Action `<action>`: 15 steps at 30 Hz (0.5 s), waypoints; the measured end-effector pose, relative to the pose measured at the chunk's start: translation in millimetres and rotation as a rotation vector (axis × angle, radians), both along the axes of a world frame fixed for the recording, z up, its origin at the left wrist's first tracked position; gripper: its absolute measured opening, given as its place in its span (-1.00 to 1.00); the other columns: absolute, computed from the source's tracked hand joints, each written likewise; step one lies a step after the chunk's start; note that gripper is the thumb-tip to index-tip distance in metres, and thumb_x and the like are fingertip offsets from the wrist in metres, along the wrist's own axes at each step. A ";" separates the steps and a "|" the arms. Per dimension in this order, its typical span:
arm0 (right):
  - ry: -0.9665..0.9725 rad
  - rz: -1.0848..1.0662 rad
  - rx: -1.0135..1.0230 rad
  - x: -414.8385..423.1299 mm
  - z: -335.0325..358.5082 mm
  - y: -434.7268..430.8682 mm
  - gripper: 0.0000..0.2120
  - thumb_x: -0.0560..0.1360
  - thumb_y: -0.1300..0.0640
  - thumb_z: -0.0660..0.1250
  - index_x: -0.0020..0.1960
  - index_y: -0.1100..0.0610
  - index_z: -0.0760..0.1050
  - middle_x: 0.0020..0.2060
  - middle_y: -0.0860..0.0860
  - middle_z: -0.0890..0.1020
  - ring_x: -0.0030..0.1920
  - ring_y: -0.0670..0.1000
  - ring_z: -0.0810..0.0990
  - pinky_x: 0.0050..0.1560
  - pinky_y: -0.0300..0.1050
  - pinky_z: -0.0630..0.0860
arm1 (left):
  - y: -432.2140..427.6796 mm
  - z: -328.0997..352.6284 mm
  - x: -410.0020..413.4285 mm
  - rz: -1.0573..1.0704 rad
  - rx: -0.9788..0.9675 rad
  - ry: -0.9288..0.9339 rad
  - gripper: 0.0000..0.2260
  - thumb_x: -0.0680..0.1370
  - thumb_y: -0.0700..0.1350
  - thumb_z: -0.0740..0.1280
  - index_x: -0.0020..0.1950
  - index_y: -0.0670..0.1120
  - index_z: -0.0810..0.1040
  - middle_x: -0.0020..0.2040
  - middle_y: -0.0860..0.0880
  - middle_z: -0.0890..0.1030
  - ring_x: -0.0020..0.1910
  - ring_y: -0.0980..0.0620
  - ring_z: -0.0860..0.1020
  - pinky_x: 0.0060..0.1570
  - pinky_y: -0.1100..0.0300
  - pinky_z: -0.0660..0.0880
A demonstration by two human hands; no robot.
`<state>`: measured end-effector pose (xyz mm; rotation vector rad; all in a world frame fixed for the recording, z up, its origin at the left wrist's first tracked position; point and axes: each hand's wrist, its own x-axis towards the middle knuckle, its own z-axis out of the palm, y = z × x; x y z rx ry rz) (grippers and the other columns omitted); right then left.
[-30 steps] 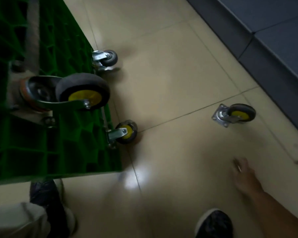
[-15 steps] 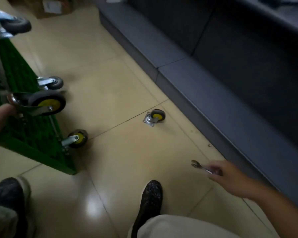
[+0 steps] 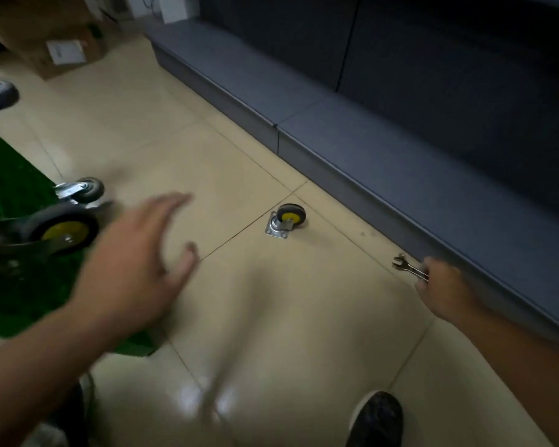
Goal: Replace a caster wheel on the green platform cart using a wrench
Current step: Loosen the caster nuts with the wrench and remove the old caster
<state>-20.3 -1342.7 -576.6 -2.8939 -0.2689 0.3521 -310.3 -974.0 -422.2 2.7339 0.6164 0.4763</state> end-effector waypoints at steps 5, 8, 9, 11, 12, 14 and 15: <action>-0.008 -0.075 -0.086 53.4 -67.7 15.2 -0.90 0.56 0.08 0.41 -0.05 0.10 0.63 -0.25 0.10 0.62 -0.26 0.13 0.53 -0.28 -0.15 0.43 | -58.5 -109.8 98.2 -0.228 -0.080 0.295 -0.60 0.58 -0.01 0.37 0.41 -0.03 0.59 0.38 -0.05 0.58 0.39 -0.10 0.52 0.40 0.05 0.37; 0.044 -0.089 -0.151 87.3 -111.1 18.3 -0.71 0.68 0.05 0.23 0.11 0.23 0.63 -0.05 0.24 0.67 -0.09 0.23 0.61 -0.18 -0.06 0.42 | -73.3 -177.2 131.0 -0.275 -0.063 0.440 -0.55 0.60 0.08 0.26 0.49 0.03 0.49 0.45 0.00 0.50 0.47 -0.04 0.42 0.46 0.08 0.28; 0.051 -0.114 -0.138 98.3 -122.2 19.2 -0.66 0.70 0.04 0.16 0.14 0.26 0.61 0.00 0.27 0.65 -0.04 0.25 0.61 -0.15 -0.03 0.41 | -78.3 -197.1 140.4 -0.291 -0.065 0.475 -0.53 0.61 0.09 0.22 0.52 0.04 0.45 0.47 0.01 0.48 0.50 -0.04 0.39 0.48 0.08 0.25; 0.036 -0.137 -0.153 117.0 -141.9 20.1 -0.60 0.73 0.03 0.08 0.21 0.28 0.57 0.12 0.31 0.62 0.10 0.30 0.60 -0.06 0.06 0.44 | -86.3 -230.7 157.8 -0.307 -0.081 0.521 -0.51 0.62 0.10 0.20 0.55 0.03 0.40 0.50 -0.01 0.45 0.52 -0.05 0.36 0.50 0.07 0.23; 0.022 -0.128 -0.181 124.2 -151.1 19.8 -0.61 0.73 0.04 0.07 0.23 0.28 0.55 0.16 0.32 0.60 0.16 0.32 0.58 0.01 0.12 0.48 | -89.4 -245.1 166.4 -0.316 -0.081 0.543 -0.50 0.62 0.11 0.19 0.56 0.03 0.38 0.51 -0.02 0.43 0.53 -0.06 0.34 0.51 0.07 0.21; -0.024 -0.074 -0.237 133.9 -166.8 19.2 -0.68 0.72 0.10 0.09 0.25 0.28 0.51 0.18 0.35 0.55 0.18 0.36 0.55 0.11 0.20 0.49 | -97.0 -269.5 180.1 -0.333 -0.075 0.587 -0.50 0.62 0.11 0.18 0.55 0.03 0.37 0.49 -0.02 0.43 0.50 -0.05 0.34 0.48 0.09 0.21; -0.049 -0.063 -0.252 138.8 -173.5 18.5 -0.71 0.70 0.14 0.11 0.25 0.29 0.49 0.18 0.36 0.52 0.17 0.37 0.54 0.12 0.21 0.49 | -102.0 -279.6 186.8 -0.334 -0.084 0.595 -0.51 0.61 0.10 0.19 0.54 0.02 0.38 0.47 -0.02 0.44 0.48 -0.04 0.36 0.46 0.10 0.22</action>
